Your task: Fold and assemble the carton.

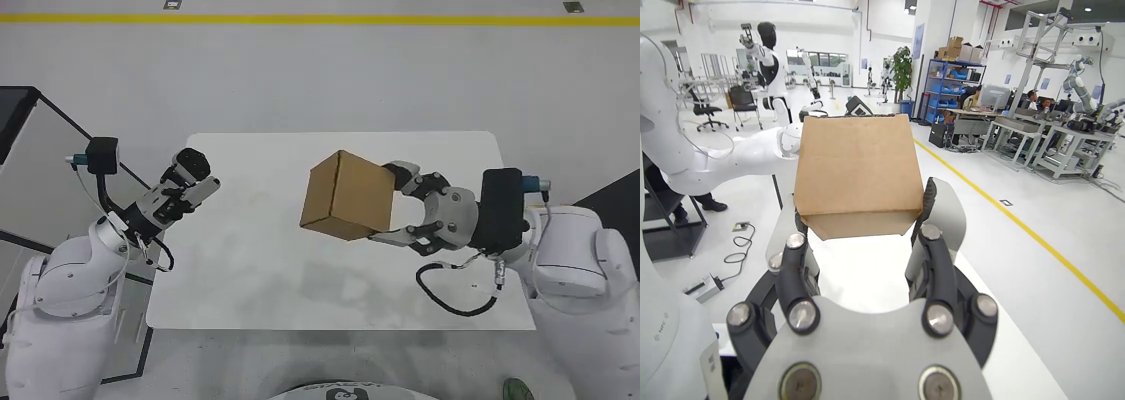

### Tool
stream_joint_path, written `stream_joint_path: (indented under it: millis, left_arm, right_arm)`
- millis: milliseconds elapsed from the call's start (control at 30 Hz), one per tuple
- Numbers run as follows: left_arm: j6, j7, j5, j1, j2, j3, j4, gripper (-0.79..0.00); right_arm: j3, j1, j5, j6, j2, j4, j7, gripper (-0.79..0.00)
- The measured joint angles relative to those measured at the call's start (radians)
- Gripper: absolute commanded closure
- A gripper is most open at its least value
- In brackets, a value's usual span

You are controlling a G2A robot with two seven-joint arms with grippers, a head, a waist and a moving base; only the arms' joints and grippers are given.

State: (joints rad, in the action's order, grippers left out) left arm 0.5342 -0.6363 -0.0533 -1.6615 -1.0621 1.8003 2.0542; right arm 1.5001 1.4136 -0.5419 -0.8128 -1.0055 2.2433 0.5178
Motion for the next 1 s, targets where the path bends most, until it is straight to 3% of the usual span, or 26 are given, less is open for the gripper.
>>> stream_joint_path:
  millis: [433,1000]
  left_arm:
    - [0.000,0.000,0.000,0.000,0.000,0.000,0.000,-0.785]
    - [0.000,0.000,0.000,0.000,0.000,0.000,0.000,-0.785]
  right_arm:
    - [0.008,-0.154,-0.195,-0.135,0.011,0.070,0.005,0.000]
    - [-0.021,-0.200,-0.310,-0.143,0.017,0.067,-0.092,0.000]
